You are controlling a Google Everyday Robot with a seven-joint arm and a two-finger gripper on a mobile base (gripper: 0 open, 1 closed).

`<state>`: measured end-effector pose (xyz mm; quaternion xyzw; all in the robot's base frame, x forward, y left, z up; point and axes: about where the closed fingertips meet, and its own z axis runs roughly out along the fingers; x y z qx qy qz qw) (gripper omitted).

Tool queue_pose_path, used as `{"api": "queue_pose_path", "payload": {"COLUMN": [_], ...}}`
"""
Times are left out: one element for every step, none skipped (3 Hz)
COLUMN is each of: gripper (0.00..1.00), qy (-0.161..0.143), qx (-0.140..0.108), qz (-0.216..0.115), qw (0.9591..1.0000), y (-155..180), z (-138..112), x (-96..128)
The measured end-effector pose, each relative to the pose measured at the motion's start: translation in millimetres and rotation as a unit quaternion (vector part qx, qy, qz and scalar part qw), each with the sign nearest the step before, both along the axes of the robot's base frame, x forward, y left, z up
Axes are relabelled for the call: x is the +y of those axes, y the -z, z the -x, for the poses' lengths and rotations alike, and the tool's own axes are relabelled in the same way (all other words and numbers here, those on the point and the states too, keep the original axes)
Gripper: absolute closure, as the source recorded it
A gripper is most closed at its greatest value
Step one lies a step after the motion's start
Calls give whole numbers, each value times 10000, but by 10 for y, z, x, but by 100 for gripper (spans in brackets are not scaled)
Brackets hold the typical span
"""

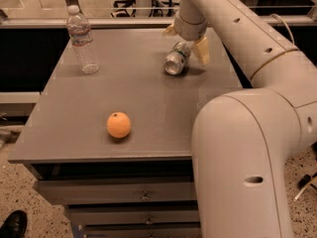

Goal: Pick 7up can

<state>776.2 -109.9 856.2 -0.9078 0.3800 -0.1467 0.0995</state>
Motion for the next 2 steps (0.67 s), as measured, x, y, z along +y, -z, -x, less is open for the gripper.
{"api": "queue_pose_path", "payload": {"gripper": [13, 45], "qy": [-7, -40], "qx": [132, 264], "qz": [53, 34], "qw": [9999, 9996], "y": [15, -19], "z": [20, 85], "x": [-1, 42]}}
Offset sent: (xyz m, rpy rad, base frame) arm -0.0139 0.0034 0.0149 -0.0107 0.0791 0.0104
